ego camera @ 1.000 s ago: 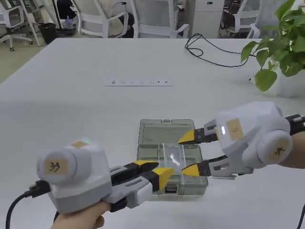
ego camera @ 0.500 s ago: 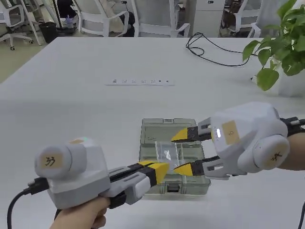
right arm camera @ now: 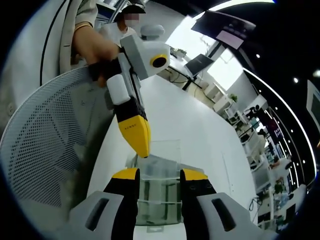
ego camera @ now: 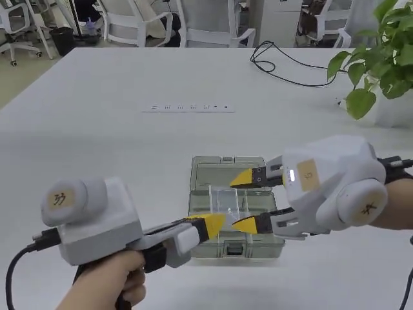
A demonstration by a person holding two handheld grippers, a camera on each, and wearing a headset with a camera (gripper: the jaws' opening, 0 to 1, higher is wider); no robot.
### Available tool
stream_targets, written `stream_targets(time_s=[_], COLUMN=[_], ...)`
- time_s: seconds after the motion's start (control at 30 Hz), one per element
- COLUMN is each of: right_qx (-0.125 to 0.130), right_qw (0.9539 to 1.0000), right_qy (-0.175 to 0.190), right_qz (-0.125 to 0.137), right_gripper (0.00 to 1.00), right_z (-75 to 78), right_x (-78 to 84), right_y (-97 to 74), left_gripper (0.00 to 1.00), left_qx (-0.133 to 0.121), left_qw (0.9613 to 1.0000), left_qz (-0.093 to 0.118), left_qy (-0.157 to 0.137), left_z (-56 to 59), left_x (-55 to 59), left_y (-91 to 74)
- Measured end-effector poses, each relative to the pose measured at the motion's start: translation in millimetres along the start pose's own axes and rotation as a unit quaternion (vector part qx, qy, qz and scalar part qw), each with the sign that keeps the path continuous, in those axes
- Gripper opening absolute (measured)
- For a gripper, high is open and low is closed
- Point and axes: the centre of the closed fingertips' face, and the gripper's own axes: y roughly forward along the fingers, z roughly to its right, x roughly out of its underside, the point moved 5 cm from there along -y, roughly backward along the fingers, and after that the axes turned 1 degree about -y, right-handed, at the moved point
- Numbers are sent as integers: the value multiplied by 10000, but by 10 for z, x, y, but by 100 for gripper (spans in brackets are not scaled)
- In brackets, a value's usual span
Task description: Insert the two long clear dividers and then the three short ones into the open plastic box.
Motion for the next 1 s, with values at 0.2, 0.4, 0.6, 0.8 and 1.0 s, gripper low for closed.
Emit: stream_targets(time_s=[0.2,0.4,0.6,0.8,1.0], right_qx=[91,22,-258,-488,-768], right_qw=[9997,9983,9930,9853,9825], right_qy=[205,523,1039,1469,1463], right_qz=[117,265,491,724,862], right_gripper=[35,36,37,36,33], right_z=[26,33,20,1,-59], right_x=[-20,-50,-99,-147,-180], right_y=[-11,-30,-68,-108,-142], left_gripper=[0,0,0,0,0], left_qx=[-15,-339,-337,-200,19], left_qw=[9998,9933,9802,9640,9393], left_qz=[-11,-301,-580,-726,-1014], left_qy=[209,1061,1862,2552,3279], left_z=[19,-64,-76,0,53], left_x=[-32,-31,6,27,83], left_y=[-23,-50,-75,-81,-90])
